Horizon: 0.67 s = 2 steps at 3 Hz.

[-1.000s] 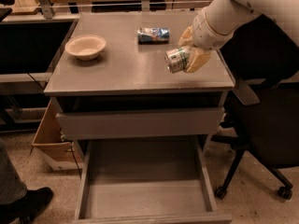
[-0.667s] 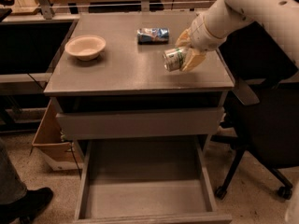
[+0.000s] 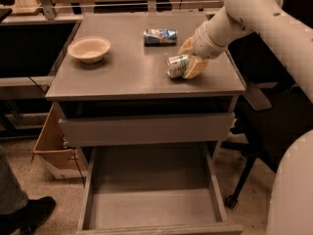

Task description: Pick 7up can from middle drawer and place on counter

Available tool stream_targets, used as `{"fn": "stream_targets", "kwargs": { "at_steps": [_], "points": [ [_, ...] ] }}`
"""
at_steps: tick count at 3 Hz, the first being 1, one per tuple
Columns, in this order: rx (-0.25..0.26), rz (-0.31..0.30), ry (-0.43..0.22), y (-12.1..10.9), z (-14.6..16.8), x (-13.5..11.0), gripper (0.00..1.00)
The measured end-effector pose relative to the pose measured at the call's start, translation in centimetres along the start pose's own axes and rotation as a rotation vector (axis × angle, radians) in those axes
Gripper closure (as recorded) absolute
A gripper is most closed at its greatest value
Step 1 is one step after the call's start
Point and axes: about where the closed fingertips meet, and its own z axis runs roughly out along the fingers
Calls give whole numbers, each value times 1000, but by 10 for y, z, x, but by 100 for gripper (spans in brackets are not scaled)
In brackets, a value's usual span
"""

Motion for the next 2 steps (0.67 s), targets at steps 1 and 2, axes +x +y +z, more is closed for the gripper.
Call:
{"fn": "stream_targets", "kwargs": {
  "at_steps": [1,2],
  "points": [
    [-25,6,-7,0,13,1,58],
    [-25,6,-7,-2,10,0,35]
  ]
}}
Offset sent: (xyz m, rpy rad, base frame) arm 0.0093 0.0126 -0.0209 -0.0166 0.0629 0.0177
